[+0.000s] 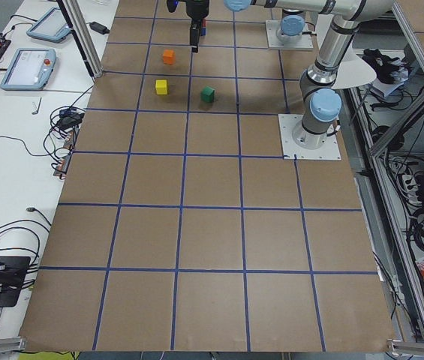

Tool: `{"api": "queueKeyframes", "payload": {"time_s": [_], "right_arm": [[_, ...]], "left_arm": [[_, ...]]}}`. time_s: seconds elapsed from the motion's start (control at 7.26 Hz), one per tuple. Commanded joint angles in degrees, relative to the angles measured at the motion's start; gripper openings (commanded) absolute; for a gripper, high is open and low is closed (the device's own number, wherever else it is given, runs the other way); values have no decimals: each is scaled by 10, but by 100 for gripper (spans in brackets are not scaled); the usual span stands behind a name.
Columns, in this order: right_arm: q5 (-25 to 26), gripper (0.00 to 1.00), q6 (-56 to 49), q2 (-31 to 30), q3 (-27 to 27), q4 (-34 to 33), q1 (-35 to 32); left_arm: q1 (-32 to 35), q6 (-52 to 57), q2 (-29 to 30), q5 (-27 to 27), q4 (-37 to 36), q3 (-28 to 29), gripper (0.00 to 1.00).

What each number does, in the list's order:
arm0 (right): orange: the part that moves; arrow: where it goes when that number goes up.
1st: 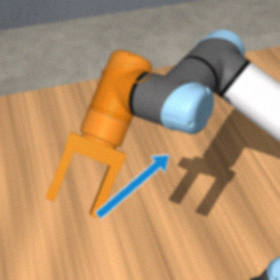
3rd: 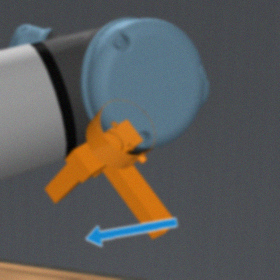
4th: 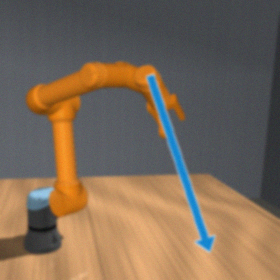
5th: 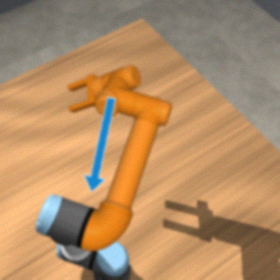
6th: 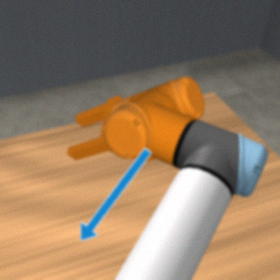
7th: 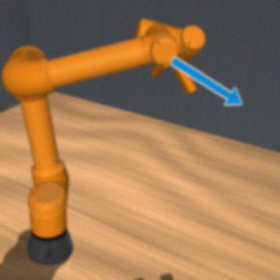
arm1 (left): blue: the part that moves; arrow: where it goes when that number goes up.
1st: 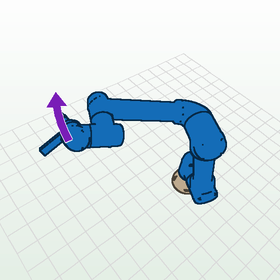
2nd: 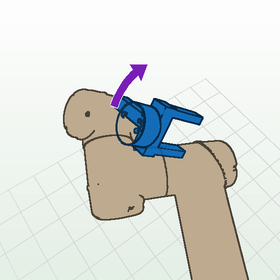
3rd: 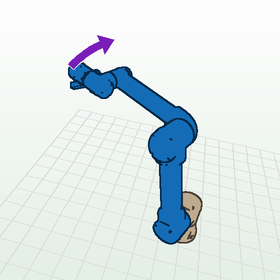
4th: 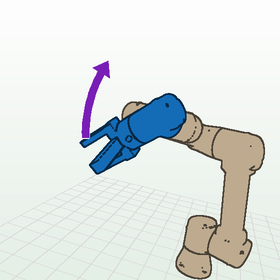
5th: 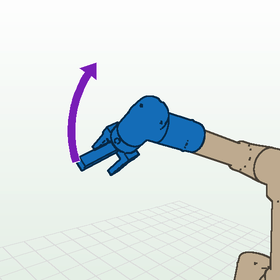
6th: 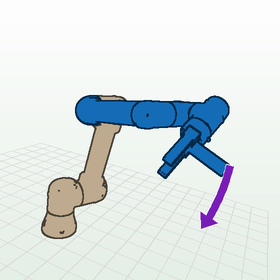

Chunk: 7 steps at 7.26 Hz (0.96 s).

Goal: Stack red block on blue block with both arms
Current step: 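Open the right gripper and raise it away from the stack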

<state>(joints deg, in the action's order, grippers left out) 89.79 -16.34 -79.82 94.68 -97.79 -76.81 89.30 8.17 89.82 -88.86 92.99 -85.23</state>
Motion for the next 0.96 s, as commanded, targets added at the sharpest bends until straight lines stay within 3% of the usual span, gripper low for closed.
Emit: {"api": "queueKeyframes", "payload": {"time_s": [0.0,0.41,0.83], "right_arm": [[4,100,71,-4,-122,135,-48],[9,100,218,-6,-141,137,-132],[7,100,265,-35,-119,145,-137]], "left_arm": [[0,0,0,0,0,0,100],[0,0,1,0,0,0,100],[0,0,-1,0,0,0,100]]}}
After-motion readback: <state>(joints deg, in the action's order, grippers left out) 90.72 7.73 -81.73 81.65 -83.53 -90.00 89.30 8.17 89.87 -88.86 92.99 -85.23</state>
